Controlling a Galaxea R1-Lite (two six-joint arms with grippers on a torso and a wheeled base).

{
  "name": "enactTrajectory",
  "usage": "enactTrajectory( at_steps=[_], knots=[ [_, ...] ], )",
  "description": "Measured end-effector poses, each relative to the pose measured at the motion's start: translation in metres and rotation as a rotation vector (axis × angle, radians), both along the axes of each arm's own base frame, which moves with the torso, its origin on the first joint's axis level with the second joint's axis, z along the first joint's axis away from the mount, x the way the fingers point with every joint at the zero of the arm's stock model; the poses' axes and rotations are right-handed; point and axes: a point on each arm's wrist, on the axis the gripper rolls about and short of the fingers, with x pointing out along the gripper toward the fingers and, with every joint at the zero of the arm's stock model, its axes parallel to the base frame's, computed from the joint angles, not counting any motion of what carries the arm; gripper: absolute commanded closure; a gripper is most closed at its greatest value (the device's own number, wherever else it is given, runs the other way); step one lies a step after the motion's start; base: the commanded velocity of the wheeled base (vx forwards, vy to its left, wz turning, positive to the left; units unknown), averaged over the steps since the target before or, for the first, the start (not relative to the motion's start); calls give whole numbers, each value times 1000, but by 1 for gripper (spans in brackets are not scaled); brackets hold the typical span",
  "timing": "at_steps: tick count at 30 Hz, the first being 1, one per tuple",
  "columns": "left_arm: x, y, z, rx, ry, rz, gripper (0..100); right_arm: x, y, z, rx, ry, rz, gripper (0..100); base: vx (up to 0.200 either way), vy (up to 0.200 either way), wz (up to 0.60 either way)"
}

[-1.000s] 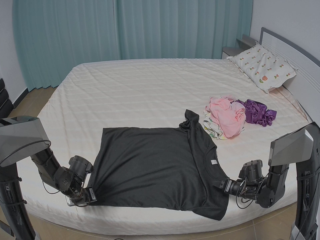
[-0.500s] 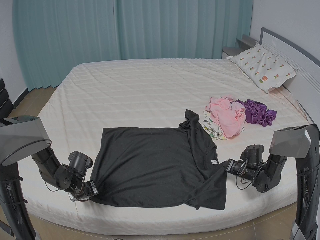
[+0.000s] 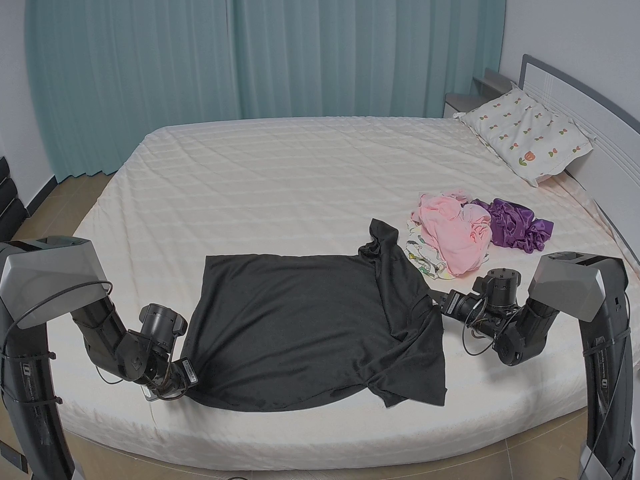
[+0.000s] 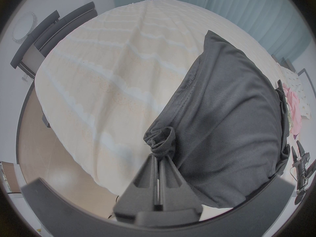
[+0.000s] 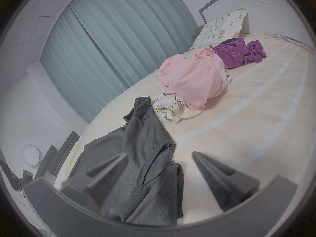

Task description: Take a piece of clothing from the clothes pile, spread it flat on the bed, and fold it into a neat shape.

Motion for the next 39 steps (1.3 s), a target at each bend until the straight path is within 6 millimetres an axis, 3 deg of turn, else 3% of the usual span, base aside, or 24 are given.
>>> enactTrajectory(
  at_steps=[4, 10, 14, 19, 20, 29, 39],
  knots=[
    [1, 1, -3, 0, 0, 3, 100, -7, -9, -2, 2, 28, -14, 0, 0, 0, 0],
    [2, 1, -5, -1, 3, 5, 100, -34, -20, 2, 26, 92, 13, 0, 0, 0, 0],
    [2, 1, -5, -1, 3, 6, 100, -59, -15, 2, 43, 152, 90, 0, 0, 0, 0],
    [2, 1, -5, -2, 2, 6, 100, -75, 4, -4, 35, 190, 169, 0, 0, 0, 0],
    [2, 1, -5, -2, 1, 6, 100, -76, 7, -6, 31, 199, 181, 100, 0, 0, 0],
    [2, 1, -5, -2, 2, 6, 100, -70, 14, -18, 17, 259, 196, 100, 0, 0, 0],
    [3, 1, -5, -3, -1, 7, 100, -31, 8, -8, 40, 141, 154, 100, 0, 0, 0]
  ],
)
